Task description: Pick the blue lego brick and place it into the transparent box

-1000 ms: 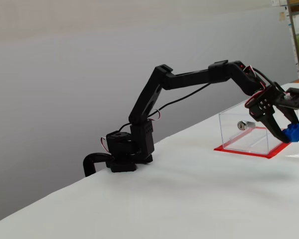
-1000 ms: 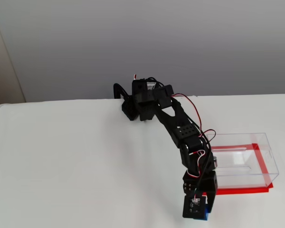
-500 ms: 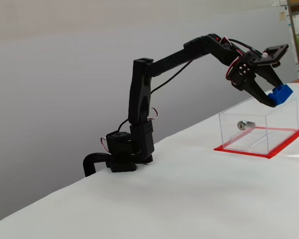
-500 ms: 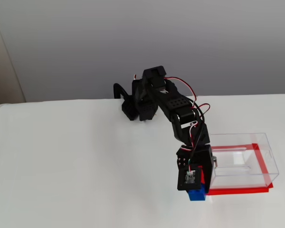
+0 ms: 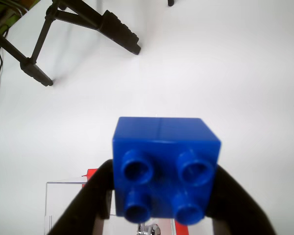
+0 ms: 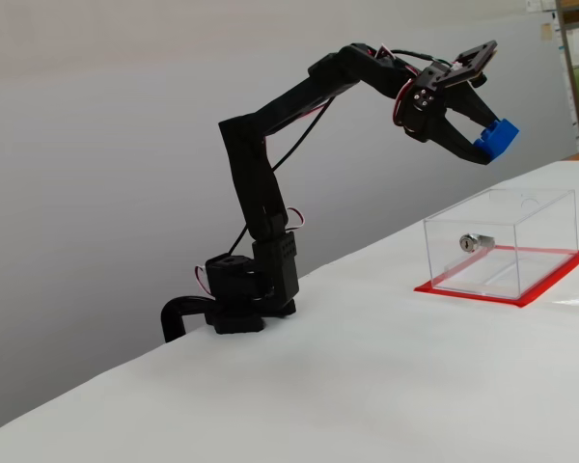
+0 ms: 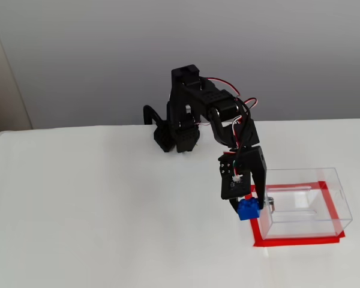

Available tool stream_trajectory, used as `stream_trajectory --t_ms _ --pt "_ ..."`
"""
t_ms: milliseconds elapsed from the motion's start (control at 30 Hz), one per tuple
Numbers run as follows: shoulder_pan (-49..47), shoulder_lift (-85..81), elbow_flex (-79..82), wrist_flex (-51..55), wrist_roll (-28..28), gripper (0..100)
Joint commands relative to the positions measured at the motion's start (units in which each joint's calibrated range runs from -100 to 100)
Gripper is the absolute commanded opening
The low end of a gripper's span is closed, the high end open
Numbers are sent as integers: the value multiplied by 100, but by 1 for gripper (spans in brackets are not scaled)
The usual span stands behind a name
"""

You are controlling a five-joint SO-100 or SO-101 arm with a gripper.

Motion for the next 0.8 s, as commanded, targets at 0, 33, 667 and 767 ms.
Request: stream_trajectory --t_ms 0,33,667,767 --pt "-124 -504 63 22 32 14" --pt "-176 -538 90 22 32 14" --pt "-2423 -79 -136 -509 481 14" --pt "-2645 82 -217 -518 481 14"
